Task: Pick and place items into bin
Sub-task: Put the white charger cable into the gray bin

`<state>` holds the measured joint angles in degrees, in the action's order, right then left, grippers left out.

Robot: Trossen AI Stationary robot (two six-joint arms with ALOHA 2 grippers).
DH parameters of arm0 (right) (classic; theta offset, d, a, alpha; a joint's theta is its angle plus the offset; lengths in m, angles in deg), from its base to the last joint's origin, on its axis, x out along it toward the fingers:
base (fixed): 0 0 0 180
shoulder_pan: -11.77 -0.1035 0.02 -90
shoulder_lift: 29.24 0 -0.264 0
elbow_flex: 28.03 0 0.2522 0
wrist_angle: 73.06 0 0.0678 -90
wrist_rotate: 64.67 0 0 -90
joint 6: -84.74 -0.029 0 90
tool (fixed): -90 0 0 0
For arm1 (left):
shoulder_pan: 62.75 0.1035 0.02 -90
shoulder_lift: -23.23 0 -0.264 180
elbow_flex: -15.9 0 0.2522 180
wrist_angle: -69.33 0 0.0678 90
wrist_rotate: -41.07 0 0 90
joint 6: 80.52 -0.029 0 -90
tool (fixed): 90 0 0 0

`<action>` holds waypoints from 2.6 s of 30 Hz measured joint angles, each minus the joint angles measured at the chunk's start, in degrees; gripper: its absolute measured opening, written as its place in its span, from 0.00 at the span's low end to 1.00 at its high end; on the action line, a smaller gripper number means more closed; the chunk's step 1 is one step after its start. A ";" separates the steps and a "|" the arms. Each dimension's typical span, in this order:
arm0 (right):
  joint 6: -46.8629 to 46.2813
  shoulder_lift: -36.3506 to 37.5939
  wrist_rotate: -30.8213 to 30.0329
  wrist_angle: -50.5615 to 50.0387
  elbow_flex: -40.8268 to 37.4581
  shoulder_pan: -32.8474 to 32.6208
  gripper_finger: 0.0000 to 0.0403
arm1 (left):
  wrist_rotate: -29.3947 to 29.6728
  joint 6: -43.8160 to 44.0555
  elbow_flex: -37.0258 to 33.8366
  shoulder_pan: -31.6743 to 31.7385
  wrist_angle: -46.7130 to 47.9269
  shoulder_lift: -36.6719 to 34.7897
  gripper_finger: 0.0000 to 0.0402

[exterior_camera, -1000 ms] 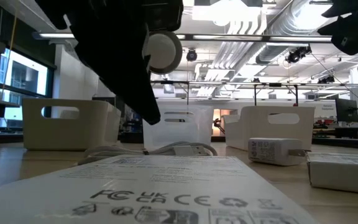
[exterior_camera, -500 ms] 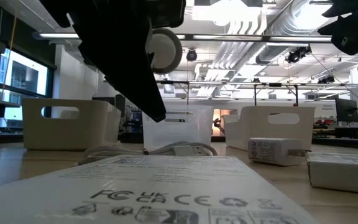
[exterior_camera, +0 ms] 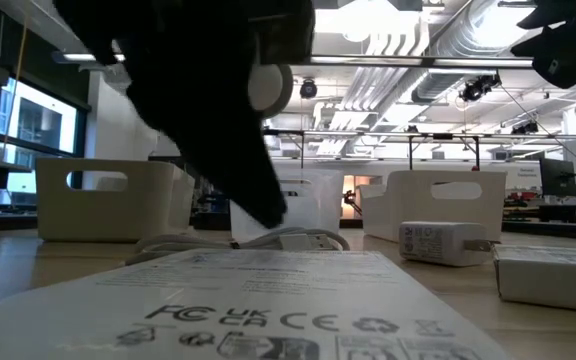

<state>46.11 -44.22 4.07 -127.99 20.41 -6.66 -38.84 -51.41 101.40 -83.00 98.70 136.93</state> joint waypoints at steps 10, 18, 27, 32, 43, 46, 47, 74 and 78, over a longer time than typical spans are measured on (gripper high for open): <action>-0.31 -0.44 0.35 -0.44 0.00 -0.01 0.39 | -1.69 1.18 0.02 0.00 -0.17 1.78 0.42; -0.04 -0.44 0.20 -0.59 0.00 0.01 0.39 | -1.54 3.06 -0.04 0.00 1.31 2.87 0.35; 0.07 -0.44 0.20 -0.63 0.00 -0.01 0.39 | 1.25 4.18 -0.04 0.04 2.05 3.11 0.18; 0.07 -0.44 0.20 -0.63 0.00 0.01 0.39 | 1.80 4.30 -0.07 0.00 2.06 2.91 0.03; -0.07 -0.44 0.20 -0.65 0.00 0.01 0.39 | 2.92 4.26 0.81 0.04 2.77 1.08 0.06; -0.09 -0.44 0.20 -0.65 0.00 0.01 0.39 | 4.92 3.01 2.80 0.04 5.21 0.48 0.02; -0.09 -0.44 0.20 -0.65 0.00 0.01 0.39 | 5.55 2.24 3.67 0.04 6.77 0.27 0.02; -0.41 -0.44 0.87 -0.63 0.00 0.01 0.39 | 28.67 5.94 39.61 3.15 74.85 -0.37 0.05; -1.42 -0.44 2.19 -0.63 0.00 0.01 0.39 | 29.08 7.46 36.31 4.87 74.66 -3.14 0.03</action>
<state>44.69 -44.66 6.27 -128.62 20.41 -6.64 -9.77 -43.95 137.71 -78.13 173.36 133.78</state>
